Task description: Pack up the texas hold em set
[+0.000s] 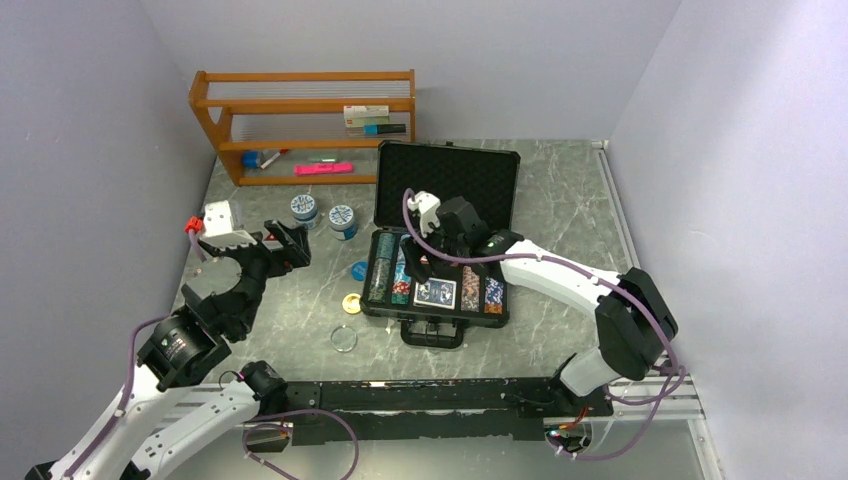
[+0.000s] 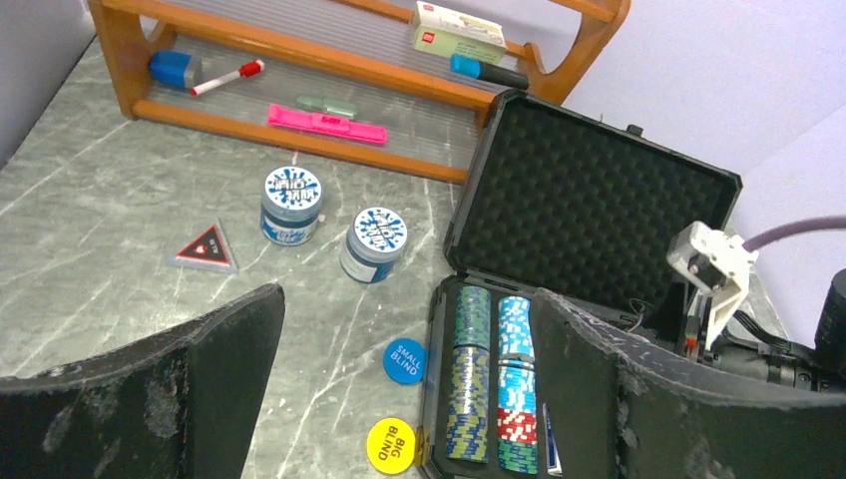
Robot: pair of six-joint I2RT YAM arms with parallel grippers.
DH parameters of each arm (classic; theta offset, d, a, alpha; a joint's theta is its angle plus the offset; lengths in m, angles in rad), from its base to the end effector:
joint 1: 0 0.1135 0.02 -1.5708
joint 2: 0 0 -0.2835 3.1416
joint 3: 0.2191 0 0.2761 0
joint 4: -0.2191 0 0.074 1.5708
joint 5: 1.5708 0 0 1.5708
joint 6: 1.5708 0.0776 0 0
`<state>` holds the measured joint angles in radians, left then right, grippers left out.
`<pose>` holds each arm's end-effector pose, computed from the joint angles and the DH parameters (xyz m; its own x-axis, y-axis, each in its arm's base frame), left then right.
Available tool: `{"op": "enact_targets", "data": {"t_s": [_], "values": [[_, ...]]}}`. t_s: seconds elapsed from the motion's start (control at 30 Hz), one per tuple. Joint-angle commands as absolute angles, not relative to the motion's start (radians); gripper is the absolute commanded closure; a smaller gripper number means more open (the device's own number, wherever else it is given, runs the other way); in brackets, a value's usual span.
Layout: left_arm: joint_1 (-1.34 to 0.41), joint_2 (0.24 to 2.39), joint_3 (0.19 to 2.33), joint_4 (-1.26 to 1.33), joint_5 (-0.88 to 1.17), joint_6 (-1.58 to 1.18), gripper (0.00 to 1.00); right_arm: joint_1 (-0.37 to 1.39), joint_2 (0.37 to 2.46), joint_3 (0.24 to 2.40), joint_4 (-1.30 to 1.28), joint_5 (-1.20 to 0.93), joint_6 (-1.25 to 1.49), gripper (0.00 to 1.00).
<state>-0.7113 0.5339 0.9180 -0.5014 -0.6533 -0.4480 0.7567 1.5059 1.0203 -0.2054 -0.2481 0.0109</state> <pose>0.1353 -0.0544 0.3985 -0.1064 -0.3624 -0.9259 0.0167 0.9304 -0.3661 0.2654 0.2768 0.2286 -0.4721 -0.4312 -0.7689 -0.7980 0.5797 0.1649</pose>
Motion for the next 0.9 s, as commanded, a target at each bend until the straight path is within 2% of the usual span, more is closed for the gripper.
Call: {"op": "enact_targets", "data": {"t_s": [0.0,0.1,0.37,0.57,0.77,0.87], "values": [[-0.713,0.550,0.943,-0.558,-0.708,-0.540,0.03,0.795,1.508,1.057,-0.245,0.147,0.422,0.21],[-0.713,0.554,0.940,-0.575,-0.704,-0.568,0.03,0.841,1.498,1.024,-0.267,0.294,0.533,0.21],[-0.713,0.530,0.917,-0.593,-0.676,-0.626,0.03,0.936,1.569,1.024,-0.320,0.356,0.605,0.21],[-0.713,0.520,0.924,-0.647,-0.694,-0.661,0.03,1.001,1.616,1.057,-0.434,0.543,0.651,0.32],[-0.713,0.493,0.897,-0.681,-0.684,-0.697,0.03,1.004,1.618,1.034,-0.435,0.543,0.649,0.49],[-0.713,0.486,0.892,-0.689,-0.683,-0.721,0.03,1.008,1.628,1.049,-0.462,0.541,0.640,0.50]]}}
